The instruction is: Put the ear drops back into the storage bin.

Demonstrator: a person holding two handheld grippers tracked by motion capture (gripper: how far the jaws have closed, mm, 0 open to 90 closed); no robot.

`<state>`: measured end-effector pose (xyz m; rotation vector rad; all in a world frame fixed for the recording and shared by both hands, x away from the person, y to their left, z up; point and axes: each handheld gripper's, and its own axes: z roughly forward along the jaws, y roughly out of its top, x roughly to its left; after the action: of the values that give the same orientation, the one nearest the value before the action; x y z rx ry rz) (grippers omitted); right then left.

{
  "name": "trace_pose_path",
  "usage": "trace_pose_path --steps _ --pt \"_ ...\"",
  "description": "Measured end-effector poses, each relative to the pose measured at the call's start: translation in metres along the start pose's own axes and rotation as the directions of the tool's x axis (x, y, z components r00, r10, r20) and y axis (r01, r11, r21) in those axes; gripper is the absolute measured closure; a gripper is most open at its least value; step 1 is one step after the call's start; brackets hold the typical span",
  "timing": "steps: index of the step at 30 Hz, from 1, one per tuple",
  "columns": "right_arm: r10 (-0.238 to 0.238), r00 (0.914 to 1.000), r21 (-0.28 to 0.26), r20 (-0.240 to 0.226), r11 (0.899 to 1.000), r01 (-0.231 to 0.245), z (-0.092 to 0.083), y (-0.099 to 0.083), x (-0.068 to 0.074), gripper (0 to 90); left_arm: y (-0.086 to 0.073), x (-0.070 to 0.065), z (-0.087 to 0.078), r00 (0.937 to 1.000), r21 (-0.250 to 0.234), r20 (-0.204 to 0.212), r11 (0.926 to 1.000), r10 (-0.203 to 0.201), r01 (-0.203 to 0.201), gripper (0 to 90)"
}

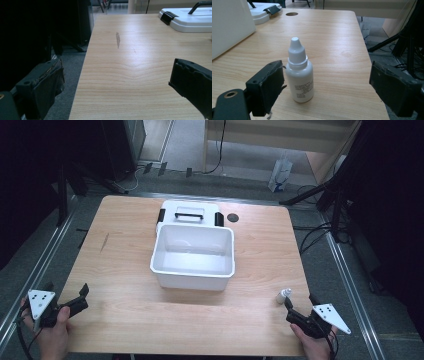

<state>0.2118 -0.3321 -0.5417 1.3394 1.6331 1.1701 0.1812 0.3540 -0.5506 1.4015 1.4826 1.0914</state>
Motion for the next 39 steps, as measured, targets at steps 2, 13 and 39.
trace_pose_path --steps 2,13,39 --pt "-0.015 0.9999 0.011 -0.008 1.0 0.015 0.0 0.001 0.0 12.5 0.0 -0.001 0.0 1.0 0.006 -0.002 1.0 0.006 -0.006 0.1" --pt "-0.077 0.997 0.1 0.008 0.992 0.076 0.001 0.022 0.01 14.8 -0.001 -0.001 -0.001 1.0 0.004 -0.002 1.0 -0.001 0.001 0.2" --pt "-0.187 0.9688 0.548 -0.162 0.799 0.246 0.022 0.073 0.021 13.8 -0.002 -0.006 0.0 0.9986 -0.001 0.0 0.9986 0.052 -0.052 0.2"
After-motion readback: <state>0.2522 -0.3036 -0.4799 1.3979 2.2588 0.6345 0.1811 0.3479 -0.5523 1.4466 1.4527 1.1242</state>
